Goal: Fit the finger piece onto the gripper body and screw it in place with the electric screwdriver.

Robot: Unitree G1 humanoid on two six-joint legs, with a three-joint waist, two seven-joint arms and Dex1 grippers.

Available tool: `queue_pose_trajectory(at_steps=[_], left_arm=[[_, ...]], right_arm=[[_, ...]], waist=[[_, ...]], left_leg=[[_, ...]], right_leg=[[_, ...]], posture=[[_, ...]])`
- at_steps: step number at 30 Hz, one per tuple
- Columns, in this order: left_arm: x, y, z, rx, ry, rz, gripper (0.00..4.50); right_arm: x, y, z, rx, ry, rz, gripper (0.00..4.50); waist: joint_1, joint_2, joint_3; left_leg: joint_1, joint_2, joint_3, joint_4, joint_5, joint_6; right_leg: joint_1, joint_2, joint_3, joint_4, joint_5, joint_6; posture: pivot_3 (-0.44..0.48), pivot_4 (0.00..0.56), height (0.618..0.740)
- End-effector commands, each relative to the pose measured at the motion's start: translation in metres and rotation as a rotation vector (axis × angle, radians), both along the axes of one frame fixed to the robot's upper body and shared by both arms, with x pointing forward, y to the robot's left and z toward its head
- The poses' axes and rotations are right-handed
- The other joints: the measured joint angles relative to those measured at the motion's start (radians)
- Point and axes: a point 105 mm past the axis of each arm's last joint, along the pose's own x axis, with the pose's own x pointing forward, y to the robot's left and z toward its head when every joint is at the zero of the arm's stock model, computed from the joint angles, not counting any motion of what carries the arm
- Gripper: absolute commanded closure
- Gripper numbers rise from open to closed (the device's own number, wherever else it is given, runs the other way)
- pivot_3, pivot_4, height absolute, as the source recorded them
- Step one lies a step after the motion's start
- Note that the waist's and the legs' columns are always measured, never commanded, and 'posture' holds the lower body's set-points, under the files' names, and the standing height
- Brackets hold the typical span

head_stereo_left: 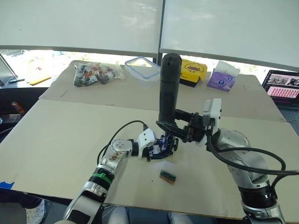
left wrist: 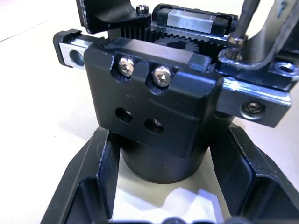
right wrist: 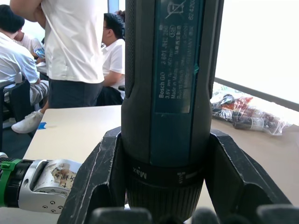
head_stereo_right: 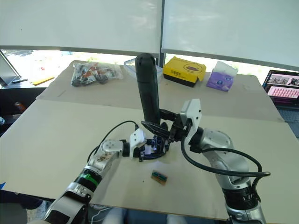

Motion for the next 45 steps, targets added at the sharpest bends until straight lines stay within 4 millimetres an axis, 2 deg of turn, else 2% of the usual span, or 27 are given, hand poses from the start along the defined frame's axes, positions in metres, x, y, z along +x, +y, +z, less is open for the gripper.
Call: queue_pose_trajectory(at_steps=[1, 9, 16, 21, 26, 31, 33, 39, 41, 43, 44, 45], left_arm=[[-0.006, -0.006, -0.004, 0.015, 0.011, -0.036, 2.17], [-0.005, -0.004, -0.004, 0.017, 0.014, -0.03, 2.17], [-0.005, -0.003, -0.007, 0.023, 0.018, -0.025, 2.17], [-0.004, -0.002, -0.008, 0.029, 0.021, -0.019, 2.17], [-0.003, 0.0, -0.011, 0.044, 0.031, -0.001, 2.17], [0.0, 0.005, -0.015, 0.064, 0.037, 0.029, 2.17], [0.0, 0.006, -0.016, 0.069, 0.036, 0.035, 2.17], [-0.001, 0.005, -0.017, 0.066, 0.041, 0.036, 2.17], [0.001, 0.004, -0.014, 0.035, 0.065, 0.055, 1.14], [0.004, 0.006, -0.012, 0.029, 0.058, 0.074, 0.31], [0.004, 0.009, -0.011, 0.031, 0.052, 0.076, 0.05], [0.004, 0.013, -0.01, 0.03, 0.041, 0.083, 0.05]], right_arm=[[0.013, -0.007, -0.047, -0.117, 0.198, -0.063, 2.58], [0.012, -0.008, -0.048, -0.112, 0.2, -0.067, 2.58], [0.012, -0.01, -0.039, -0.099, 0.165, -0.052, 2.58], [0.009, -0.008, -0.026, -0.085, 0.079, 0.004, 2.58], [0.001, -0.003, 0.005, -0.005, -0.012, 0.097, 2.58], [-0.023, -0.006, 0.058, 0.15, -0.16, 0.241, 2.58], [-0.028, -0.01, 0.071, 0.157, -0.218, 0.259, 2.58], [-0.032, -0.017, 0.079, 0.142, -0.237, 0.257, 2.58], [-0.033, -0.019, 0.08, 0.143, -0.239, 0.248, 2.58], [-0.036, -0.021, 0.083, 0.148, -0.245, 0.245, 2.58], [-0.04, -0.021, 0.085, 0.15, -0.245, 0.254, 2.58], [-0.044, -0.021, 0.087, 0.147, -0.24, 0.269, 2.58]], waist=[[0.0, 0.0, -0.001], [0.0, -0.001, -0.003], [0.0, -0.001, -0.003], [0.0, -0.001, -0.003], [0.0, -0.001, -0.003], [0.0, 0.0, -0.001], [0.0, 0.001, 0.0], [0.0, 0.001, 0.0], [0.0, 0.001, 0.0], [0.0, 0.001, 0.0], [0.0, 0.001, 0.0], [0.0, 0.001, 0.0]], left_leg=[[0.0, 0.0, 0.0, 0.0, 0.0, 0.0], [0.0, 0.0, 0.0, 0.0, 0.0, 0.0], [0.0, 0.0, 0.0, 0.0, 0.0, 0.0], [0.0, 0.0, 0.0, 0.0, 0.0, 0.0], [0.0, 0.0, 0.0, 0.0, 0.0, 0.0], [-0.002, 0.0, 0.0, 0.0, 0.0, 0.0], [-0.002, 0.0, 0.0, 0.0, 0.0, 0.0], [-0.002, 0.0, 0.0, 0.0, 0.0, 0.0], [-0.002, 0.0, 0.0, 0.0, 0.0, 0.0], [-0.002, 0.0, 0.0, 0.0, 0.0, 0.0], [-0.002, 0.0, 0.0, 0.0, 0.0, 0.0], [-0.002, 0.0, 0.0, 0.0, 0.0, 0.0]], right_leg=[[0.0, 0.0, 0.0, 0.0, 0.0, 0.0], [0.0, 0.0, 0.0, 0.0, 0.0, 0.0], [0.0, 0.0, 0.0, 0.0, -0.001, 0.0], [0.0, 0.0, 0.0, 0.0, -0.001, 0.0], [0.0, 0.0, 0.0, 0.0, -0.001, 0.0], [-0.002, 0.0, 0.0, 0.0, -0.001, 0.0], [-0.002, 0.0, 0.0, 0.0, 0.0, 0.001], [-0.002, 0.0, 0.0, 0.0, 0.0, 0.001], [-0.002, 0.0, 0.0, 0.0, 0.0, 0.001], [-0.002, 0.0, 0.0, 0.0, 0.0, 0.001], [-0.002, 0.0, 0.0, 0.0, 0.0, 0.001], [-0.002, 0.0, 0.0, 0.0, 0.0, 0.001]], posture=[[0.0, 0.15, 0.74], [0.0, 0.15, 0.74], [0.0, 0.15, 0.74], [0.0, 0.15, 0.74], [0.0, 0.15, 0.74], [0.0, 0.15, 0.74], [0.0, 0.15, 0.74], [0.0, 0.15, 0.74], [0.0, 0.15, 0.74], [0.0, 0.15, 0.74], [0.0, 0.15, 0.74], [0.0, 0.15, 0.74]])
